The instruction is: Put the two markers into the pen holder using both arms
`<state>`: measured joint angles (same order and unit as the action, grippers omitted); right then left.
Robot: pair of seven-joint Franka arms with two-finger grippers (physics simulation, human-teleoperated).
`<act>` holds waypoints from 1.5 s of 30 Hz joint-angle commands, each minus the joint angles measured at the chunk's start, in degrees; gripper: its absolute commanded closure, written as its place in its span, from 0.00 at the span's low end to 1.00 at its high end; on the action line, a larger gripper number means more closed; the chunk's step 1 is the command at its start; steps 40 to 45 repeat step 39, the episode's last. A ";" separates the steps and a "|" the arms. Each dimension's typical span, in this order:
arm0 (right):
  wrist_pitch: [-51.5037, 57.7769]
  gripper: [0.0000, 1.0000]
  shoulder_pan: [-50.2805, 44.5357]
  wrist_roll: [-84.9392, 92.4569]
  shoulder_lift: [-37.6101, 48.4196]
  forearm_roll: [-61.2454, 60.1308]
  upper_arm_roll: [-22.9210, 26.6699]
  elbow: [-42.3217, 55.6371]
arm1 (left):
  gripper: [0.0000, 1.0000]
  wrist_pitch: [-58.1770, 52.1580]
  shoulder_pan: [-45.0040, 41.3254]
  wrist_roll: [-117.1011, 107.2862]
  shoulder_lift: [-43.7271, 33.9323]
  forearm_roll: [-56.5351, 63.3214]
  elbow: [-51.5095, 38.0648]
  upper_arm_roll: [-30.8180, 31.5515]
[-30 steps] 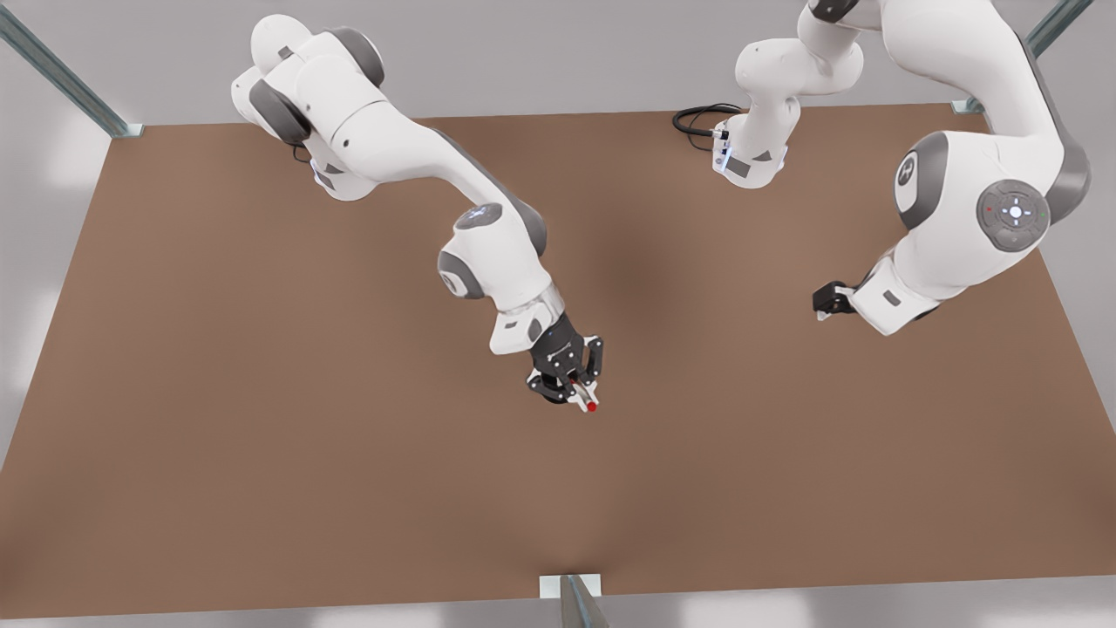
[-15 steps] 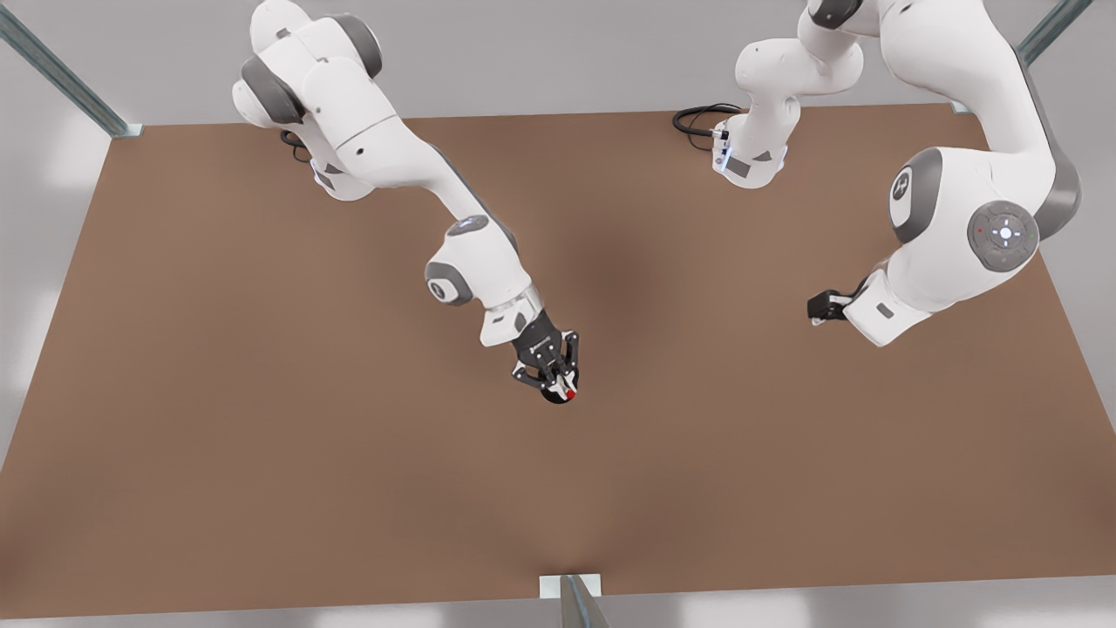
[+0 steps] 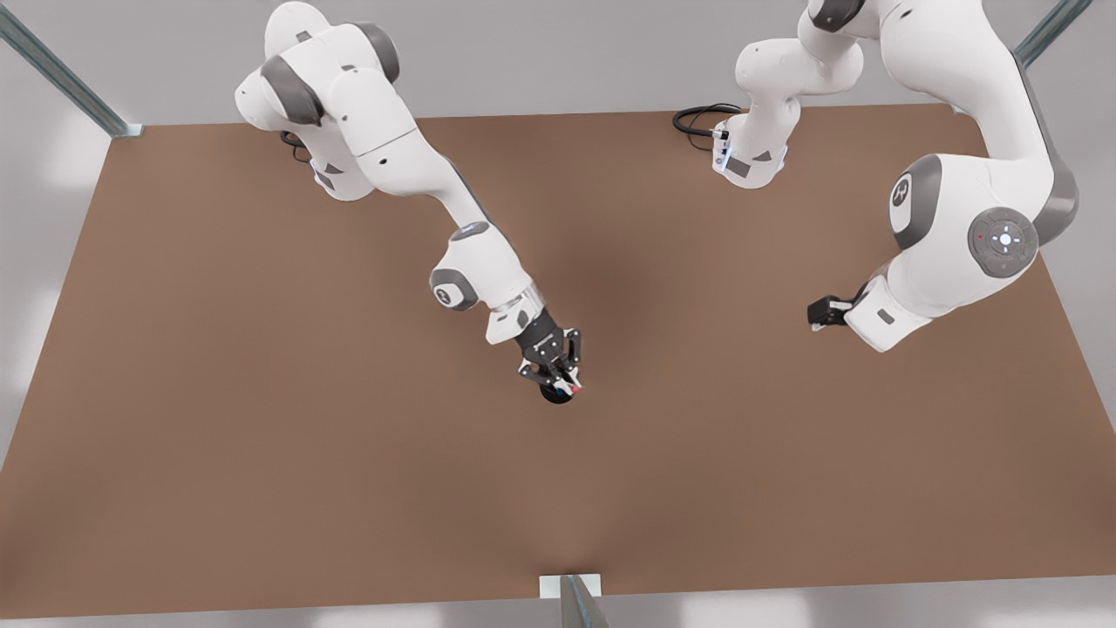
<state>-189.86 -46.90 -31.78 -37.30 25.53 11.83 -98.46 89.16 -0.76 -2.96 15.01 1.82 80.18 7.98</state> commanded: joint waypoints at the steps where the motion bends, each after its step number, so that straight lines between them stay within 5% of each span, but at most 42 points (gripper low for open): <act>1: -3.41 0.77 -0.65 -1.53 0.56 -0.21 0.74 -1.12 | 0.00 0.32 0.05 -0.38 0.02 0.02 -0.03 0.02; 11: -7.63 0.77 -2.50 -1.53 -1.11 -0.30 3.29 -2.70 | 0.00 1.11 0.23 -0.38 0.72 -0.06 -0.03 0.02; 13: -8.95 0.71 -2.67 -1.53 -2.61 -0.30 3.99 -2.88 | 0.00 1.46 0.32 -0.38 0.90 0.02 -0.03 0.02; 14: -9.38 0.62 -2.59 -1.53 -2.87 -0.30 3.91 -3.14 | 0.00 1.63 0.32 -0.38 0.90 -0.06 -0.03 -0.07; 16: -9.39 0.11 -2.59 -1.44 -2.78 -0.30 3.99 -3.23 | 0.00 1.63 0.40 -0.38 0.90 -0.06 -0.03 -0.07; 17: -9.30 0.00 -2.41 -1.26 -2.26 -0.30 3.99 -3.23 | 0.00 1.63 0.40 -0.38 0.90 -0.06 -0.03 -0.07; 20: 5.53 0.00 -1.88 -1.61 7.48 -0.13 3.82 -4.02 | 0.00 1.55 0.23 -0.38 0.90 0.11 -0.03 -0.07; 23: 50.80 0.00 4.69 0.14 24.98 -7.59 2.07 3.54 | 0.00 0.84 -0.12 1.29 0.81 0.02 -0.55 0.55; 25: 67.77 0.00 42.75 17.36 31.75 -18.05 -23.86 3.89 | 0.00 0.75 -0.12 1.55 0.81 0.02 -0.99 0.55; 27: 82.11 0.00 41.97 25.27 34.75 -24.38 -14.82 4.24 | 0.00 0.67 -0.12 1.55 0.90 0.02 -0.99 0.55; 30: 93.97 0.00 42.50 27.65 29.30 -27.20 -13.59 9.43 | 0.00 0.67 -0.21 1.55 0.90 0.02 -0.99 0.55; 32: 97.06 0.00 42.24 27.74 24.64 -26.76 -13.50 16.73 | 0.00 0.67 -0.21 1.46 0.90 0.02 -0.99 0.46; 45: 91.43 0.00 43.20 27.74 26.84 -26.49 -13.67 13.03 | 0.00 0.32 -1.09 1.38 0.90 -0.06 -0.99 0.46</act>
